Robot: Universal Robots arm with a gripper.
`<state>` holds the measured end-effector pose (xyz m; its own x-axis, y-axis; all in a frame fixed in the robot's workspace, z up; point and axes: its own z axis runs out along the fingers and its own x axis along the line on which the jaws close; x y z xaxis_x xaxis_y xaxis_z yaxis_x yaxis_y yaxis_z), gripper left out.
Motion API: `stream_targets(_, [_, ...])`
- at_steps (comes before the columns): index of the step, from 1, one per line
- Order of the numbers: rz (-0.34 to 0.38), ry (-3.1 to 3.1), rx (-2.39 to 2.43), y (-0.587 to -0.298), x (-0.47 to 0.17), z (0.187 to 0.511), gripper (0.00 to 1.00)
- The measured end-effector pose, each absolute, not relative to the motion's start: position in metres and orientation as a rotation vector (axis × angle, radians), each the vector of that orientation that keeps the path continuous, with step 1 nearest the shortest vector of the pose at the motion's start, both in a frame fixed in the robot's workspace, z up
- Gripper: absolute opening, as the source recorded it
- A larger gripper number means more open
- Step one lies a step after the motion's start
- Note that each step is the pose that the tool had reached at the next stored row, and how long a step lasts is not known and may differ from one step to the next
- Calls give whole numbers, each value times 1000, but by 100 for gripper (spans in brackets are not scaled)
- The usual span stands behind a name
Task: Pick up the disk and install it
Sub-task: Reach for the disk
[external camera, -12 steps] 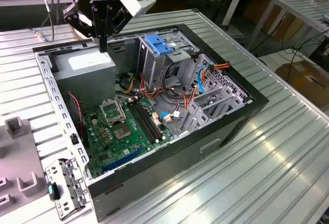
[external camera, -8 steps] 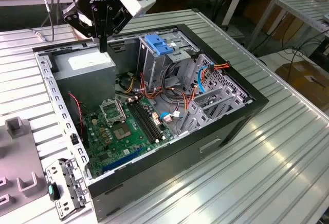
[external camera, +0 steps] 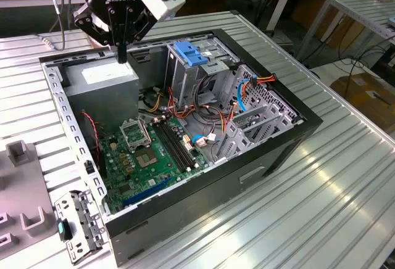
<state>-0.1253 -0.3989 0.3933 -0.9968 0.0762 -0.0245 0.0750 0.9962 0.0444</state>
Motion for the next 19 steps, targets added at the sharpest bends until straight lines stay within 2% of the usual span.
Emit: stream_targets(19, [68, 3113, 118, -399, -137, 393, 11])
